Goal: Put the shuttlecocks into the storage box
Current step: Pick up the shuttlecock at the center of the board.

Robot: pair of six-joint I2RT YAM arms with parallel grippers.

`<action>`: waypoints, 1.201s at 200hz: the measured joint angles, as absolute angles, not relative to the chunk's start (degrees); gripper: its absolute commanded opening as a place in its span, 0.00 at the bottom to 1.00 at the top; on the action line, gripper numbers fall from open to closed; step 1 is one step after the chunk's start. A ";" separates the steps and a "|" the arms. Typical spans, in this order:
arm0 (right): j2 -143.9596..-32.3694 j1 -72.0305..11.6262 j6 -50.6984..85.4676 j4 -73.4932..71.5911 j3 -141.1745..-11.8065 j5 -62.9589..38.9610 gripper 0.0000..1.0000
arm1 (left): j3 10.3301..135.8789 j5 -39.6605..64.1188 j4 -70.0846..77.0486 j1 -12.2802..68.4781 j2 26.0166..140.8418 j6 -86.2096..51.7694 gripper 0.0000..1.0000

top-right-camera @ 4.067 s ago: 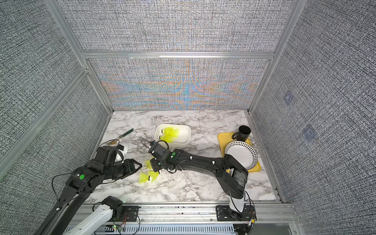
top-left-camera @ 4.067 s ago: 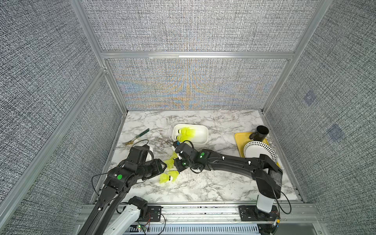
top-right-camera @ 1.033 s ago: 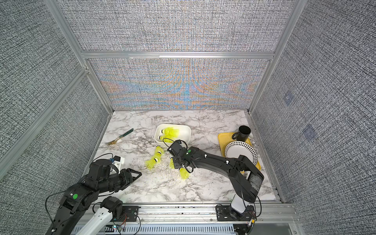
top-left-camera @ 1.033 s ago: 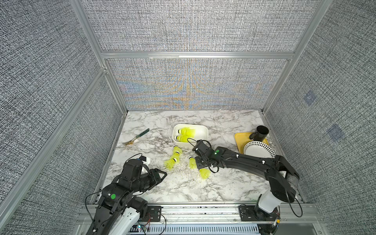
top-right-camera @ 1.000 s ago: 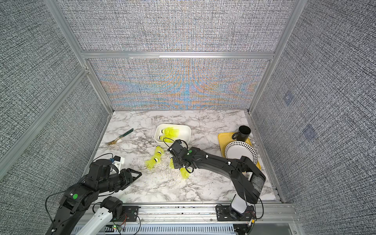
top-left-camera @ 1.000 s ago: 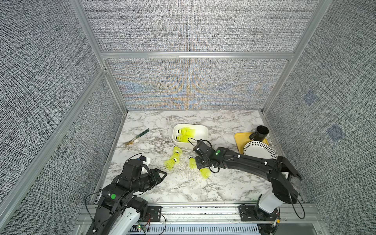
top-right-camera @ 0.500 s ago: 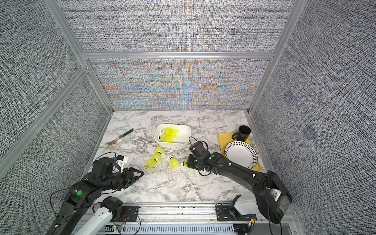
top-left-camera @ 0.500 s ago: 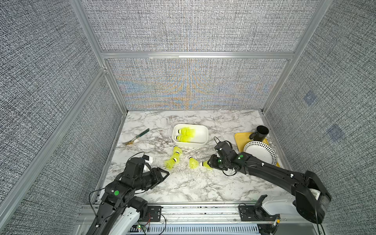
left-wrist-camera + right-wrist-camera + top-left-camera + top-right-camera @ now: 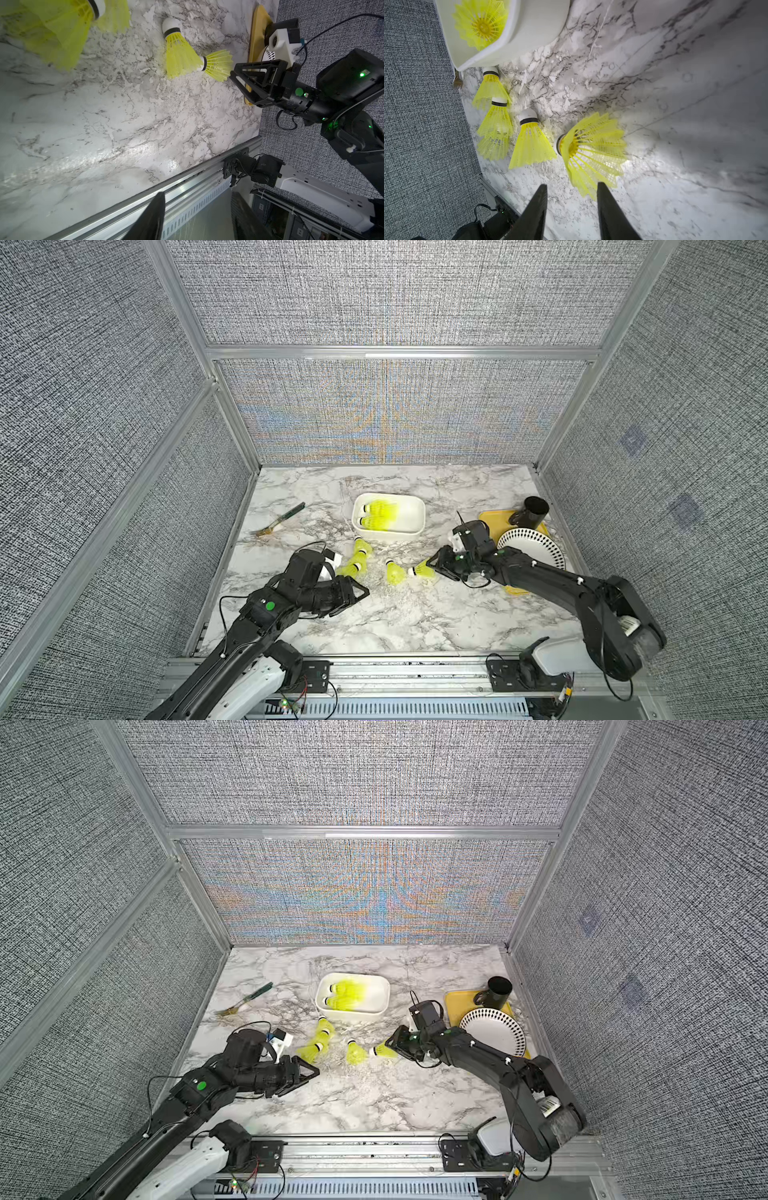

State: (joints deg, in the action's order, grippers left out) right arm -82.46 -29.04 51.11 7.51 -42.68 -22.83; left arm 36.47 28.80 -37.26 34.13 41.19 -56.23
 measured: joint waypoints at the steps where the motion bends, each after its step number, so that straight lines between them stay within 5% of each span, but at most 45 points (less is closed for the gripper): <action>1: -82.56 -29.02 51.03 7.44 -42.78 -22.90 0.42 | 36.47 28.77 -37.12 34.15 41.23 -56.21 0.54; 61: -87.20 -28.60 48.71 5.80 -43.72 -25.85 0.33 | 36.47 26.96 -33.91 35.03 42.22 -57.28 0.54; 119: -89.19 -28.60 47.51 5.61 -45.01 -26.11 0.00 | 36.47 26.92 -32.73 35.33 43.48 -57.49 0.54; 240: -84.18 -28.60 44.16 19.31 -63.46 -18.44 0.00 | 48.23 22.02 -29.82 33.95 56.84 -56.10 0.54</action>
State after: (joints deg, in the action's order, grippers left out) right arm -84.18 -28.60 44.16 19.31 -63.46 -18.44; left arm 48.23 22.02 -29.82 33.95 56.84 -56.10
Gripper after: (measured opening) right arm 0.062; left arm 0.537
